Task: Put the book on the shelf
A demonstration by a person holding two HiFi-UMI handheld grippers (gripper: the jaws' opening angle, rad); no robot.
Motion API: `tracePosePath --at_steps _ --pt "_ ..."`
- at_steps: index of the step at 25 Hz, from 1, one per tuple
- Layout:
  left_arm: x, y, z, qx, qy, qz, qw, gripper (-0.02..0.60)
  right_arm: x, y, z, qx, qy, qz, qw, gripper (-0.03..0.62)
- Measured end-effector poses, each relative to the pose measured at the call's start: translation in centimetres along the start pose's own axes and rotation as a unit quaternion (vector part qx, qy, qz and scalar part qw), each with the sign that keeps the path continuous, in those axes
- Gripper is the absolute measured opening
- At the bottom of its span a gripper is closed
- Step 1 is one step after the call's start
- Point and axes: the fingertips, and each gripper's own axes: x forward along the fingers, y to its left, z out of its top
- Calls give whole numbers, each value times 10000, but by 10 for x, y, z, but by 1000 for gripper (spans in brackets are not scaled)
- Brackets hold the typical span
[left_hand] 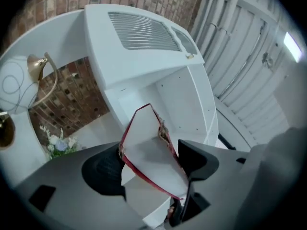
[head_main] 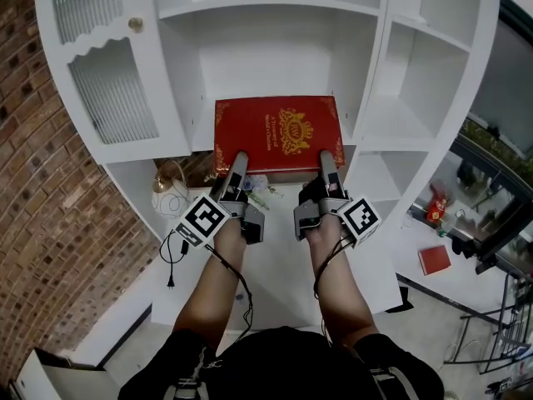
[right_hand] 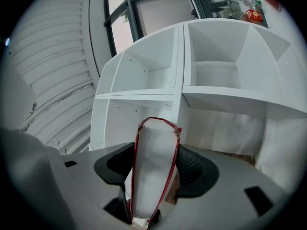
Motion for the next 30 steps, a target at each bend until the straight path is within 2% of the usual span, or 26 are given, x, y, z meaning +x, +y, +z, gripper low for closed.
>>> tracePosePath --at_steps 2,5,9,11,14,17,18,22,24,28,30 --pt "6 1 3 538 24 177 9984 357 8 -1 3 -129 -20 -105 9999 281" --pt "13 -1 9 1323 4 346 9906 371 19 -2 5 -433 -59 -272 9987 288" --pt "19 -4 17 1964 -81 483 9793 376 30 0 10 -1018 -190 -387 9939 316" --pt "21 -8 21 2411 -152 574 9687 376 33 3 12 -1274 -262 -414 9906 330" --pt "23 -17 27 3088 -314 719 9479 376 35 6 14 -1574 -324 -413 9861 347" --pt "27 -22 31 3593 -432 790 9289 376 36 7 18 -1937 -429 -522 9787 366" --pt "28 -23 33 3721 -462 812 9235 375 37 8 20 -2211 -499 -581 9722 376" --pt "32 -31 39 4176 -558 875 9027 374 40 21 27 -3522 -685 -699 9308 404" --pt "34 -32 40 4320 -550 886 8958 374 42 26 27 -4042 -688 -689 9095 407" --pt "39 -35 40 4526 -421 833 8868 368 44 39 26 -5119 -689 -692 8535 405" --pt "42 -38 38 4663 -305 795 8805 320 46 46 23 -5544 -646 -653 8272 375"
